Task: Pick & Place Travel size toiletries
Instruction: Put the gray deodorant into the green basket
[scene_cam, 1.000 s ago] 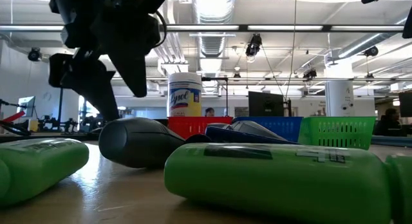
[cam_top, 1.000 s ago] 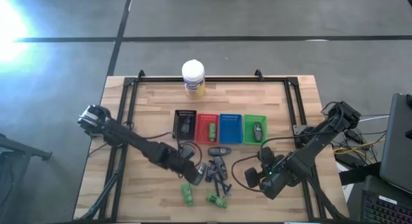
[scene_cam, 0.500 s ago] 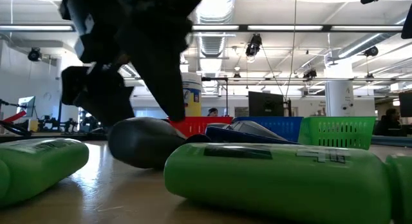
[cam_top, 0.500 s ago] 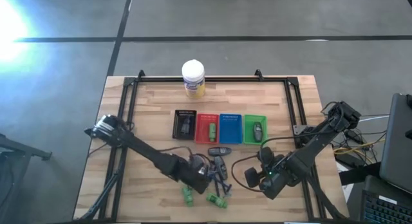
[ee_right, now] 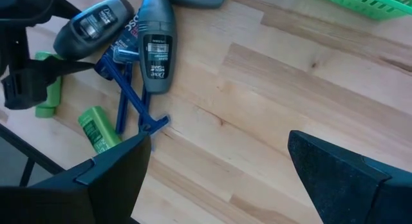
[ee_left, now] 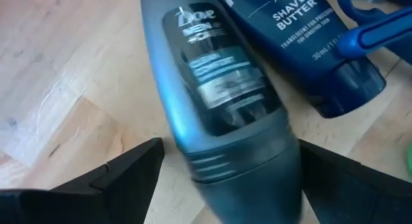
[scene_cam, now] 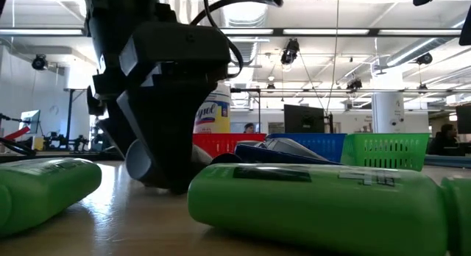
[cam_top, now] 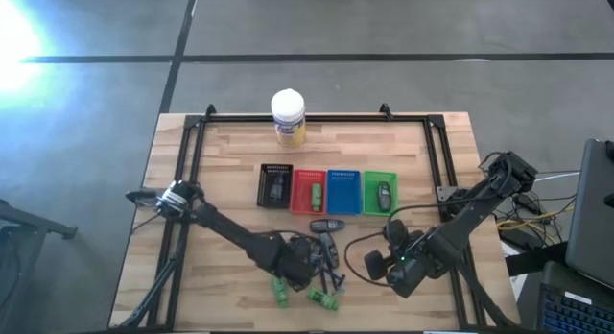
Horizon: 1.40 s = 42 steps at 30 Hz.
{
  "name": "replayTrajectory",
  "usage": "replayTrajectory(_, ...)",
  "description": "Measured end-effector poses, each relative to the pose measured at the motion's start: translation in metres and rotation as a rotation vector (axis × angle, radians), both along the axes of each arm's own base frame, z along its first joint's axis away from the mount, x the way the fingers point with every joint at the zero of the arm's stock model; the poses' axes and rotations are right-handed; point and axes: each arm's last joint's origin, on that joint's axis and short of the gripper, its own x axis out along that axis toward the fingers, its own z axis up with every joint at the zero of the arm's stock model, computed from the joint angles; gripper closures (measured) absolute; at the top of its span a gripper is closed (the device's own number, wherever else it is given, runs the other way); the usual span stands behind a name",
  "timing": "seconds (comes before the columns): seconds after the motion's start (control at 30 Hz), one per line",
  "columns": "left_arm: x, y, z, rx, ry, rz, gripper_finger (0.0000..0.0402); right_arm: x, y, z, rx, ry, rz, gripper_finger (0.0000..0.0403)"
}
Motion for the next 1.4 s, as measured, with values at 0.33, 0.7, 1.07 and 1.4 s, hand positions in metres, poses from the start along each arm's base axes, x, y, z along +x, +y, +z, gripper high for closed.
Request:
replayTrajectory(0.33, 0.011, 0.021, 0.000, 0.022, -0.022, 0.020, 0.0058, 0.000, 0.000, -0.001, -0.007, 0.004, 0.006, 0.0039)
replayTrajectory(0.7, 0.008, 0.026, -0.004, 0.007, 0.022, -0.034, 0.0144, 0.000, 0.000, -0.001, -0.011, 0.003, 0.019, 0.0039)
replayTrajectory(1.07, -0.003, 0.026, 0.027, 0.010, -0.030, -0.193, 0.0191, 0.010, 0.008, 0.003, 0.057, -0.107, 0.062, 0.0039)
replayTrajectory(1.4, -0.019, 0.023, 0.081, 0.230, -0.224, -0.387, 0.0191, 0.041, 0.005, 0.013, 0.069, -0.397, 0.039, 0.0039)
